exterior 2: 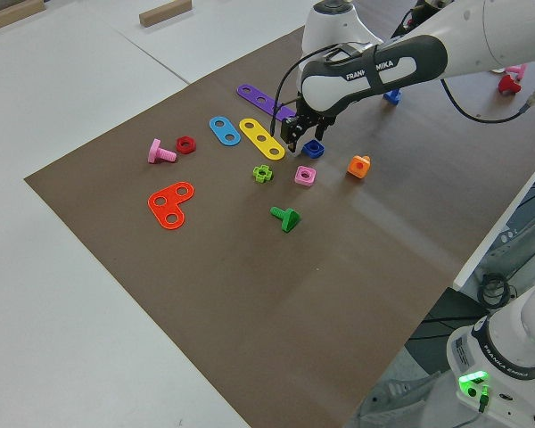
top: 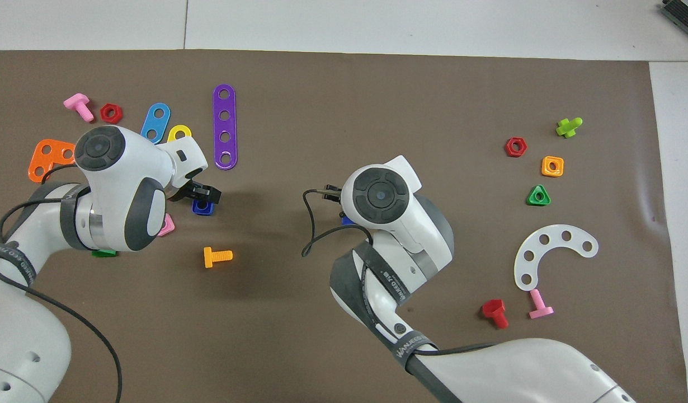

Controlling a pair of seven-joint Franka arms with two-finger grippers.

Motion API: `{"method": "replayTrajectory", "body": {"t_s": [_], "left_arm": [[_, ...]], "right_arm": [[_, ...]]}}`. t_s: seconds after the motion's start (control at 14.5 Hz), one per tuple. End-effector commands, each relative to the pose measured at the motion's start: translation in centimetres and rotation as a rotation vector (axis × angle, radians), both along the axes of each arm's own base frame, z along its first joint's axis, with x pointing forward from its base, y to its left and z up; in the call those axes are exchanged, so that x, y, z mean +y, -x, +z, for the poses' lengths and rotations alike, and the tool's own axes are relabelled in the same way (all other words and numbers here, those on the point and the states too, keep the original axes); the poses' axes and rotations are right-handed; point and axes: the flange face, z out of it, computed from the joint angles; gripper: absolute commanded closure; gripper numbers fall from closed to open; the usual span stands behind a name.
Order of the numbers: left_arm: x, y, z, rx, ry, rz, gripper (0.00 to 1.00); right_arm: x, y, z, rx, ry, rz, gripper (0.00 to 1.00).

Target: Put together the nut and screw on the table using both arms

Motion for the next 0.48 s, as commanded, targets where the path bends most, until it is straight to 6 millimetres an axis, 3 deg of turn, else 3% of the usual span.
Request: {"method": "replayTrajectory", "body": {"t_s": [0.0, 0.28, 0.41], "left_arm": [[-0.4, 0.2, 1.2, 0.002, 0.013, -0.010, 0.15], [-0.4, 0.1, 1.4, 0.035, 0.012, -0.009, 0.15], [-1.1, 0.5, 1.4, 0.038, 0.012, -0.021, 0.16]], "right_arm": [[-4.7, 1.0, 4.4, -0.004, 0.036, 0.034, 0.00], [-14.0, 1.9, 9.2, 0.039, 0.028, 0.029, 0.00], [-17.7, 2.4, 11.1, 0.068, 0.036, 0.056, 0.00]]}}
